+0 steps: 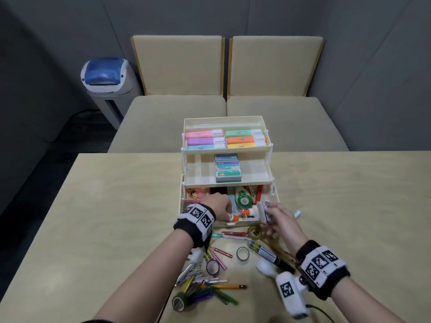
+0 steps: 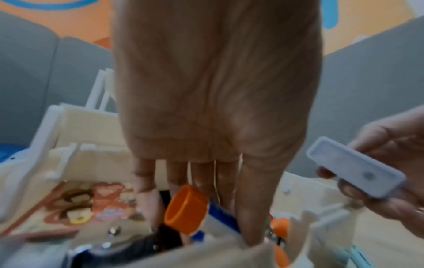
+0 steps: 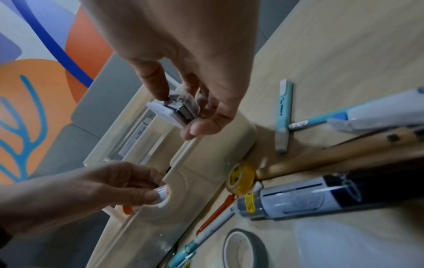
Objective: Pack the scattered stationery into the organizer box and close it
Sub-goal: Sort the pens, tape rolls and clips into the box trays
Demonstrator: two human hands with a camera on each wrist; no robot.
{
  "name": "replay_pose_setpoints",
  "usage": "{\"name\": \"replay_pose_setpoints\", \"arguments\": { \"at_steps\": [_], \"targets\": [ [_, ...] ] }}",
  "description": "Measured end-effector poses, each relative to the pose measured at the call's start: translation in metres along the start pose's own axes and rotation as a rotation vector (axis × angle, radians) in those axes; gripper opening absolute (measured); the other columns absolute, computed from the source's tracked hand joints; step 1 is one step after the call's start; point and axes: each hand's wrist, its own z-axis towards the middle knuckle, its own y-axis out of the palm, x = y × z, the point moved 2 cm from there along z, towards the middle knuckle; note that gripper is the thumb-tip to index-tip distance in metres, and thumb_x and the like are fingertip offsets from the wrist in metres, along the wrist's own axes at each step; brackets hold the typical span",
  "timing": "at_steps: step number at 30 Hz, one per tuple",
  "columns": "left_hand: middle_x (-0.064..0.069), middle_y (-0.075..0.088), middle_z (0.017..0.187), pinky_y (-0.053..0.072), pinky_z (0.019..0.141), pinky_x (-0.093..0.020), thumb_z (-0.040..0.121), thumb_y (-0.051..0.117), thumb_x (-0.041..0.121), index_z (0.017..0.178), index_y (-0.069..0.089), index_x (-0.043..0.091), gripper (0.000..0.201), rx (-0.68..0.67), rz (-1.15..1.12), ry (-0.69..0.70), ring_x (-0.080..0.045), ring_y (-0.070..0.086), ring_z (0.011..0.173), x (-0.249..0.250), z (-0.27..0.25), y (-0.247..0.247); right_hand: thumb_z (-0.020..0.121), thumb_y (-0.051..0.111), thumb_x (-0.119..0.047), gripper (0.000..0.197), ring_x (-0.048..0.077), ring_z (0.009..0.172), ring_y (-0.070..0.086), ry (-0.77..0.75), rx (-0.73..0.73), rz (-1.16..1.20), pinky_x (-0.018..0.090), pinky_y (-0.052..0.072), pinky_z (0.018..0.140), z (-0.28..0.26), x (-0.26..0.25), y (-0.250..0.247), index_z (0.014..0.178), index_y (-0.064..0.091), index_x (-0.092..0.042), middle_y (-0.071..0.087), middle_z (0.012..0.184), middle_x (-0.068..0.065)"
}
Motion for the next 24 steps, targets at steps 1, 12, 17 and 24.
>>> {"name": "replay_pose_setpoints", "arguments": {
  "at_steps": [1,12,17,24],
  "targets": [
    [-0.001,0.067,0.106,0.052,0.086,-0.033,0.084,0.068,0.025,0.104,0.068,0.017,0.022,0.007,-0.042,0.006,-0.02,0.062,0.098,0.001,0.002,0.002,0.097,0.047,-0.015,0.018,0.014,0.059,0.057,-0.002,0.007,0.0,0.022,0.038,0.044,0.001,0.0,0.001,0.108,0.058,-0.004,0.059,0.089,0.015],
    [-0.005,0.067,0.103,0.045,0.072,-0.021,0.081,0.062,-0.003,0.097,0.071,0.011,0.023,0.034,-0.152,0.049,-0.016,0.06,0.091,0.004,0.007,0.014,0.094,0.053,-0.008,0.008,0.029,0.058,0.053,-0.055,0.038,0.008,0.029,0.043,0.041,0.001,-0.005,-0.013,0.101,0.056,-0.007,0.064,0.083,0.016],
    [-0.002,0.067,0.092,0.053,0.076,-0.026,0.077,0.053,-0.009,0.086,0.071,0.013,0.03,0.023,-0.203,-0.025,-0.021,0.064,0.093,0.004,0.01,0.012,0.092,0.056,-0.005,0.012,0.029,0.063,0.057,-0.075,0.018,0.006,0.029,0.046,0.044,-0.002,-0.005,-0.013,0.104,0.057,-0.006,0.063,0.087,0.016],
    [-0.011,0.069,0.102,0.055,0.087,-0.041,0.083,0.052,0.002,0.096,0.069,0.007,0.022,0.11,-0.103,-0.093,-0.029,0.064,0.096,0.008,0.008,0.019,0.092,0.058,-0.017,0.016,0.023,0.089,0.061,-0.292,0.043,-0.3,0.027,0.048,0.068,0.012,-0.03,-0.016,0.107,0.06,-0.02,0.061,0.102,0.009]
  ]
}}
